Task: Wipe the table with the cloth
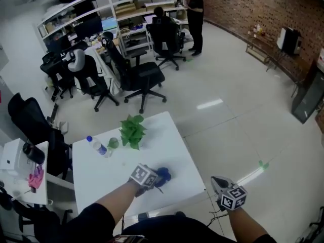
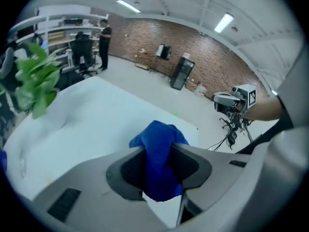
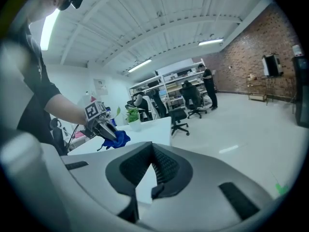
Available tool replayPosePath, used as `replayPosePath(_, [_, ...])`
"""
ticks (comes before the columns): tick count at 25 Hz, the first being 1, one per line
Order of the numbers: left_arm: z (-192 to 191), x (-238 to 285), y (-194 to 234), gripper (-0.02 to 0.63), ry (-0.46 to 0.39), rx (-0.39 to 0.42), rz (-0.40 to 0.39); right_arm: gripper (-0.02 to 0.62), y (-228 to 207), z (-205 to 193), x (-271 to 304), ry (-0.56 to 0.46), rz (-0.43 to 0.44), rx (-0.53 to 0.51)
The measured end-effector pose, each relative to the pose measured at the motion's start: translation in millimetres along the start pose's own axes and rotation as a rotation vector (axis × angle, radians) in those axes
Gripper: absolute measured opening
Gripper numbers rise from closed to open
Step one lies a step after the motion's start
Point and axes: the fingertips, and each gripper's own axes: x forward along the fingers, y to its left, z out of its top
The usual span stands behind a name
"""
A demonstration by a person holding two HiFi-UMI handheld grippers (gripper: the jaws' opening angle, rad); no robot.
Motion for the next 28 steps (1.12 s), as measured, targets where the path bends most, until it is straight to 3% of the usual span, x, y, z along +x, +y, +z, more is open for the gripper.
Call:
replayPosePath(6, [-89, -87, 117, 0.133, 0.085, -0.22, 0.14, 0.012, 99, 22, 106, 0.033, 0.141, -0.08])
replayPosePath(9, [-121, -105, 169, 0.133, 0.095, -0.353, 0.188, 0.012, 143, 21, 140, 0.068, 0.187, -0.109])
replayPosePath(12, [-137, -112, 205, 0.132, 0.111, -0.414, 0.235, 0.012, 170, 19, 161, 0.102, 0.207, -0.132])
replayPosePath(20, [-154, -103, 238, 0.132, 0.159, -0.505, 0.262, 0.012, 175, 18, 169, 0.142, 0.193, -0.143])
replayPosePath(28, [-142, -87, 257, 0.126, 0.127, -0.567, 0.279, 0.012, 145, 7, 155, 0.17, 0.159, -0.122])
